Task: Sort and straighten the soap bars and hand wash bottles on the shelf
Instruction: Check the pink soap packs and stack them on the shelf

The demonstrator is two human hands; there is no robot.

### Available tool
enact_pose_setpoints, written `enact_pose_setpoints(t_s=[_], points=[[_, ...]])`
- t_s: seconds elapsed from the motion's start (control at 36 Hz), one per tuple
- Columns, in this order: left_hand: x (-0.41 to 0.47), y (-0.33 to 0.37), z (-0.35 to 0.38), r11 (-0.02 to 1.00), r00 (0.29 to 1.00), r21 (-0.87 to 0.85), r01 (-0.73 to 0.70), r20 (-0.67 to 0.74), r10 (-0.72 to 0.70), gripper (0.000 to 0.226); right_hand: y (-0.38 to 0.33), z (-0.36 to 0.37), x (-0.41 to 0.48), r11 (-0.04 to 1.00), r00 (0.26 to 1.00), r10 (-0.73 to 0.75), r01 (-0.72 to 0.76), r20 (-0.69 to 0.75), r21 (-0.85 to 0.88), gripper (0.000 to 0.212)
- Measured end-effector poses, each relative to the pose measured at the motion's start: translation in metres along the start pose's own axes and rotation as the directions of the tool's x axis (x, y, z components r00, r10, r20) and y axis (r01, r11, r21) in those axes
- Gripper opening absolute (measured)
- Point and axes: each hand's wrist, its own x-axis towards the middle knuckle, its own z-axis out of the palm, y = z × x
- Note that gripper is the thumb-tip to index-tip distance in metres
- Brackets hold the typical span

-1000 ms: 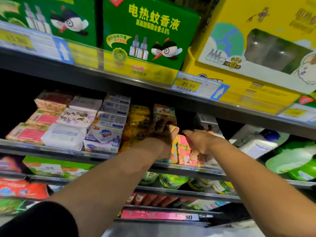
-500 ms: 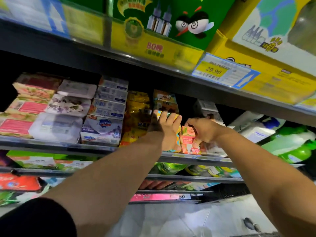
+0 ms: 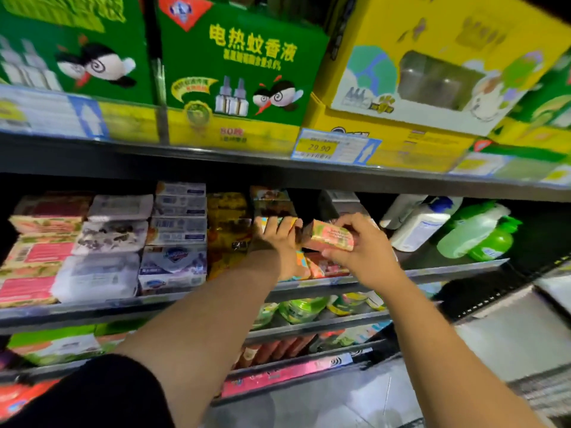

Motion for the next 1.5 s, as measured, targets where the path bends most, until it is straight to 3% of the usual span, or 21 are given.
enact_pose_setpoints(t_s=[0.08, 0.14, 0.17, 0.25, 0.33, 0.39, 0.47, 0.53, 0.58, 0.69, 0.81, 0.92, 1.0, 1.06, 1.11, 1.22, 1.33, 1.36, 1.39, 1.44, 1.5], points=[[-0.017, 0.003, -0.017, 0.998, 0.994, -0.06, 0.031, 0.109, -0.025, 0.097, -0.013, 0.003, -0.021, 0.964, 0.999, 0.025, -0.013, -0.041, 0.266, 0.052], [-0.03, 0.004, -0.03, 0.99, 0.974, -0.123, 0.068, 0.224, -0.039, 0.075, -0.019, 0.004, -0.033, 0.947, 0.996, 0.03, -0.002, -0.082, 0.321, 0.051], [-0.032, 0.003, -0.032, 0.986, 0.979, -0.161, 0.049, 0.204, -0.016, 0.071, -0.023, 0.004, -0.039, 0.944, 0.994, 0.032, 0.004, -0.104, 0.331, 0.052], [-0.033, -0.002, -0.032, 0.982, 0.999, -0.19, -0.012, 0.033, 0.019, 0.088, -0.03, -0.003, -0.053, 0.926, 0.99, 0.052, 0.001, -0.132, 0.377, 0.054], [-0.045, -0.003, -0.035, 0.944, 0.998, -0.331, -0.005, -0.064, -0.018, 0.075, -0.037, -0.013, -0.07, 0.862, 0.977, 0.116, -0.009, -0.18, 0.507, 0.059], [-0.066, -0.007, -0.028, 0.881, 0.967, -0.43, -0.199, -0.234, 0.104, 0.087, -0.044, -0.018, -0.078, 0.825, 0.967, 0.126, 0.021, -0.222, 0.564, 0.057], [-0.105, -0.015, -0.021, 0.745, 0.838, -0.455, -0.489, -0.48, 0.257, 0.105, -0.051, -0.018, -0.085, 0.72, 0.957, 0.17, 0.041, -0.234, 0.693, 0.045], [-0.128, -0.018, -0.019, 0.676, 0.779, -0.462, -0.575, -0.561, 0.28, 0.101, -0.056, -0.01, -0.087, 0.677, 0.964, 0.197, -0.002, -0.179, 0.736, 0.038], [-0.146, -0.022, -0.025, 0.633, 0.77, -0.499, -0.592, -0.583, 0.26, 0.094, -0.062, 0.002, -0.089, 0.622, 0.972, 0.218, -0.072, -0.085, 0.78, 0.026], [-0.162, -0.043, -0.024, 0.651, 0.73, -0.459, -0.604, -0.646, 0.222, 0.071, -0.077, 0.026, -0.087, 0.526, 0.953, 0.238, -0.29, 0.189, 0.8, 0.024], [-0.171, -0.065, -0.015, 0.697, 0.764, -0.478, -0.534, -0.626, 0.156, 0.053, -0.094, 0.046, -0.084, 0.482, 0.91, 0.253, -0.413, 0.328, 0.773, 0.032], [-0.187, -0.085, -0.014, 0.723, 0.793, -0.541, -0.429, -0.609, 0.015, 0.055, -0.107, 0.06, -0.082, 0.43, 0.856, 0.21, -0.515, 0.472, 0.742, 0.019], [-0.202, -0.089, -0.016, 0.496, 0.854, -0.797, -0.344, -0.486, -0.189, 0.051, -0.114, 0.066, -0.084, 0.438, 0.833, 0.1, -0.528, 0.544, 0.728, 0.046], [-0.21, -0.087, -0.017, 0.256, 0.874, -0.912, -0.322, -0.39, -0.29, 0.047, -0.119, 0.072, -0.084, 0.615, 0.845, 0.087, -0.462, 0.528, 0.639, 0.057], [-0.215, -0.084, -0.021, 0.11, 0.872, -0.952, -0.287, -0.307, -0.381, 0.042, -0.128, 0.079, -0.082, 0.724, 0.866, 0.139, -0.421, 0.481, 0.547, 0.052], [-0.226, -0.089, -0.023, 0.152, 0.855, -0.961, -0.231, -0.275, -0.441, 0.04, -0.145, 0.095, -0.079, 0.677, 0.908, 0.182, -0.394, 0.377, 0.622, 0.032], [-0.239, -0.112, -0.017, 0.03, 0.93, -0.964, -0.264, -0.263, -0.256, 0.037, -0.156, 0.108, -0.082, 0.576, 0.921, 0.201, -0.387, 0.334, 0.72, 0.017], [-0.242, -0.121, -0.013, 0.047, 0.942, -0.959, -0.279, -0.283, -0.182, 0.042, -0.158, 0.111, -0.082, 0.526, 0.912, 0.214, -0.41, 0.35, 0.745, 0.013], [-0.244, -0.13, -0.009, 0.143, 0.943, -0.946, -0.292, -0.309, -0.124, 0.051, -0.161, 0.114, -0.082, 0.485, 0.898, 0.221, -0.44, 0.38, 0.756, 0.009], [-0.247, -0.147, -0.003, 0.471, 0.924, -0.832, -0.294, -0.374, -0.082, 0.067, -0.169, 0.119, -0.082, 0.399, 0.862, 0.214, -0.507, 0.46, 0.764, 0.005], [-0.248, -0.161, 0.002, 0.647, 0.882, -0.71, -0.279, -0.456, -0.119, 0.081, -0.176, 0.124, -0.082, 0.323, 0.826, 0.182, -0.563, 0.533, 0.761, 0.015]])
